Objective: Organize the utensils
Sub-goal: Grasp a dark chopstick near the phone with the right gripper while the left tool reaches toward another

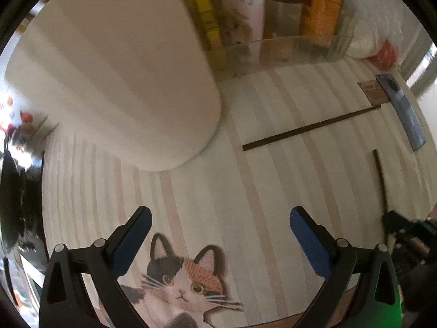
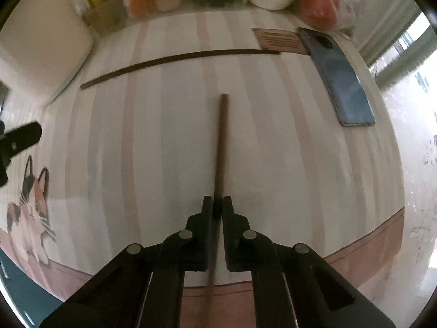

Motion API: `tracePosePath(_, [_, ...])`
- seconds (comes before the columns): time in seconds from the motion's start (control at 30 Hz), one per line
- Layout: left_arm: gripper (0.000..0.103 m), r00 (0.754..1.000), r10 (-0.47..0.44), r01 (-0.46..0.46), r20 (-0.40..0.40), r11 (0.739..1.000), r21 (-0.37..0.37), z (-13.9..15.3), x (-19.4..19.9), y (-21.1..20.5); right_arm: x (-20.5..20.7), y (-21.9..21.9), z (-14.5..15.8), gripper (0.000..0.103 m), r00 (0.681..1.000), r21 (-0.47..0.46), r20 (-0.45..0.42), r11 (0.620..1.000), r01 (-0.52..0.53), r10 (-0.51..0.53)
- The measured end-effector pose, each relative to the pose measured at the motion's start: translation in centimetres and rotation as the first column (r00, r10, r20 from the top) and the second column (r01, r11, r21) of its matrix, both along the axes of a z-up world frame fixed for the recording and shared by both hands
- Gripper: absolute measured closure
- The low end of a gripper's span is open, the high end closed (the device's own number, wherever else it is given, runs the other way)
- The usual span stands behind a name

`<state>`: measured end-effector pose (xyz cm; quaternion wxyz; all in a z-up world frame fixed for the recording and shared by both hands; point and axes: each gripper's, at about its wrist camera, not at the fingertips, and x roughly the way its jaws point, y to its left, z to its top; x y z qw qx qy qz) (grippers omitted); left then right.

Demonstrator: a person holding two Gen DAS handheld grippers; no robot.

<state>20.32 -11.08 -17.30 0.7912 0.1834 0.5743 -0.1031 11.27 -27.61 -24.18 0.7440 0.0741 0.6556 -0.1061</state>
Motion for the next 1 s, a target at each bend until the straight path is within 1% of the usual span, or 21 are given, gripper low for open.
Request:
tracePosePath(0.1, [0.000,0.996,-0.080,0.079,0.024,0.996,0.042,0.0,0.3,-2.3,-0.8,-2.8,0.4,0.097,0.998,-0.009,-0.002,0.998,0.058,-0.058])
tracePosePath(0.13, [0.000,0.993,-0.116,0.114,0.033,0.992,0.060,0.0,0.4,-3.3,-0.2,-3.6,0.6,0.097,0.997,-0.008,-0.006,0.997,0.081,-0.081])
tracePosePath(0.17, [0.000,0.984,-0.170,0.165,0.045,0.982,0.087,-0.1,0.4,-4.7,-0.7,-5.1,0.6,0.097,0.993,-0.011,-0.011,0.993,0.121,-0.121])
tracePosePath(0.23, [0.000,0.967,-0.246,0.235,0.064,0.962,0.135,-0.3,0.5,-6.9,-1.2,-7.5,0.7,0.096,0.984,0.005,-0.016,0.984,0.180,-0.180])
tracePosePath(0.3, [0.000,0.942,-0.328,0.311,0.076,0.934,0.178,-0.8,0.6,-9.3,-2.0,-9.6,0.8,0.096,0.973,0.012,-0.024,0.973,0.230,-0.229])
tracePosePath(0.33, [0.000,0.923,-0.377,0.356,0.074,0.913,0.200,-1.2,0.8,-10.7,-2.2,-10.4,0.9,0.096,0.968,0.021,-0.025,0.968,0.251,-0.250])
tracePosePath(0.37, [0.000,0.912,-0.405,0.383,0.069,0.898,0.215,-1.4,0.9,-11.5,-2.5,-11.4,0.9,0.096,0.961,0.032,-0.025,0.961,0.275,-0.275])
tracePosePath(0.47, [0.000,0.865,-0.501,0.477,0.028,0.839,0.264,-3.0,1.6,-14.3,-3.1,-13.9,1.0,0.095,0.941,0.073,-0.020,0.938,0.338,-0.337])
tracePosePath(0.57, [0.000,0.829,-0.560,0.541,-0.009,0.796,0.270,-3.9,2.3,-16.0,-3.4,-14.3,1.2,0.094,0.935,0.093,-0.021,0.931,0.354,-0.354])
tracePosePath(0.63, [0.002,0.802,-0.597,0.582,-0.030,0.770,0.262,-4.1,2.4,-17.1,-3.5,-14.8,1.3,0.094,0.931,0.101,-0.019,0.925,0.366,-0.366])
tracePosePath(0.7, [0.015,0.784,-0.618,0.608,-0.048,0.752,0.254,-4.3,2.6,-17.8,-4.0,-14.8,1.4,0.094,0.925,0.116,-0.018,0.918,0.380,-0.380])
tracePosePath(0.73, [0.027,0.776,-0.627,0.621,-0.065,0.743,0.248,-4.6,2.7,-18.1,-4.4,-15.1,1.1,0.094,0.923,0.121,-0.018,0.916,0.383,-0.384])
tracePosePath(0.77, [0.033,0.773,-0.629,0.628,-0.082,0.739,0.244,-4.8,2.7,-18.3,-4.5,-15.4,1.1,0.094,0.921,0.129,-0.018,0.913,0.388,-0.389])
tracePosePath(0.8, [0.038,0.770,-0.632,0.632,-0.083,0.740,0.231,-4.7,2.7,-18.5,-4.6,-15.6,1.1,0.094,0.921,0.135,-0.019,0.912,0.388,-0.390])
tracePosePath(0.9, [0.058,0.764,-0.635,0.644,-0.113,0.740,0.195,-4.5,2.9,-19.1,-4.5,-16.0,1.3,0.094,0.923,0.144,-0.020,0.912,0.384,-0.385])
tracePosePath(0.97, [0.082,0.763,-0.630,0.646,-0.143,0.750,0.143,-4.2,3.0,-19.5,-4.8,-16.9,1.5,0.094,0.923,0.151,-0.020,0.912,0.382,-0.384])
tracePosePath(1.0, [0.088,0.763,-0.627,0.645,-0.157,0.754,0.121,-4.2,2.9,-19.6,-5.1,-17.0,1.5,0.094,0.923,0.154,-0.020,0.911,0.382,-0.383])
